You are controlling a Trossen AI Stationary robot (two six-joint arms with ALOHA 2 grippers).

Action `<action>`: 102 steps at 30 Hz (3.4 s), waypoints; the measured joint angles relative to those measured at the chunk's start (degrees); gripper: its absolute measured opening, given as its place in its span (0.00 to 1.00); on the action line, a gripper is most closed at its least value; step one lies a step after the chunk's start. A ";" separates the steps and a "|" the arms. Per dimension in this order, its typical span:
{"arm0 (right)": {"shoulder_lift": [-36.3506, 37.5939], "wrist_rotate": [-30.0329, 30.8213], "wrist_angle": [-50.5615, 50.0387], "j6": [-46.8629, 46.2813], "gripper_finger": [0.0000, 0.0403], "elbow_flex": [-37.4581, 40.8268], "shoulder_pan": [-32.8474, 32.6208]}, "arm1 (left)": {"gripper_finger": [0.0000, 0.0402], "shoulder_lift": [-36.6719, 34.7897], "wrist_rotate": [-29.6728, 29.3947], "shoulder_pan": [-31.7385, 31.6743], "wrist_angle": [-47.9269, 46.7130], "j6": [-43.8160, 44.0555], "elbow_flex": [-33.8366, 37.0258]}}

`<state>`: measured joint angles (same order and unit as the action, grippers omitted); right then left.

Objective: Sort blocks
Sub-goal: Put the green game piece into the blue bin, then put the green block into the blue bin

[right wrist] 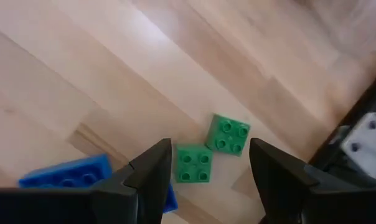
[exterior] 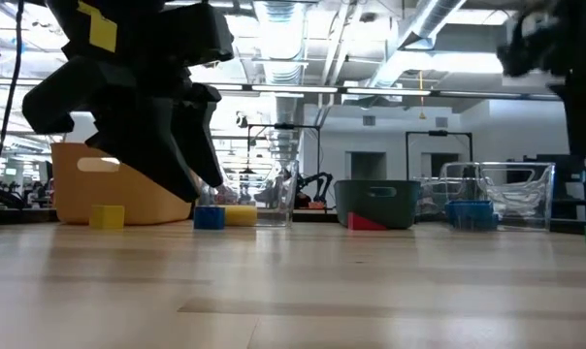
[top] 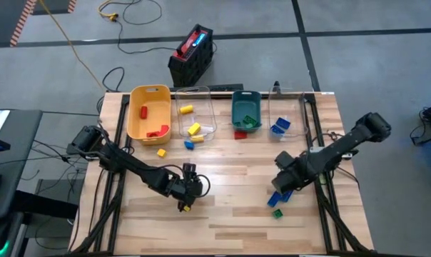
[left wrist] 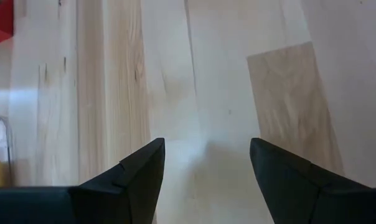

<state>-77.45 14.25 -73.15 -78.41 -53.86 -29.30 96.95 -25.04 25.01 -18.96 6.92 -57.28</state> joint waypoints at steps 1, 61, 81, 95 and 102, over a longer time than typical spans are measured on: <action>0.92 -0.62 1.38 -0.28 0.57 1.87 0.31 | 0.57 0.00 0.00 0.12 -0.04 0.00 0.00; 4.33 5.08 40.84 49.60 0.29 0.63 37.45 | 0.57 0.00 -2.20 -0.71 6.35 -7.88 0.95; -28.76 -14.06 34.39 66.67 0.34 -21.54 64.56 | 0.57 0.00 -2.12 -0.72 3.17 -6.35 1.57; -19.02 -13.95 28.17 69.11 0.58 -22.91 60.68 | 0.57 0.00 -2.14 -0.72 3.29 -4.22 1.57; -4.98 -6.58 22.28 70.13 0.58 -17.26 43.05 | 0.57 0.00 -2.35 0.88 3.53 -1.60 1.57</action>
<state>-82.43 7.67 -50.87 -8.29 -71.12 13.75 96.95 -27.39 25.90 -15.43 5.32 -55.70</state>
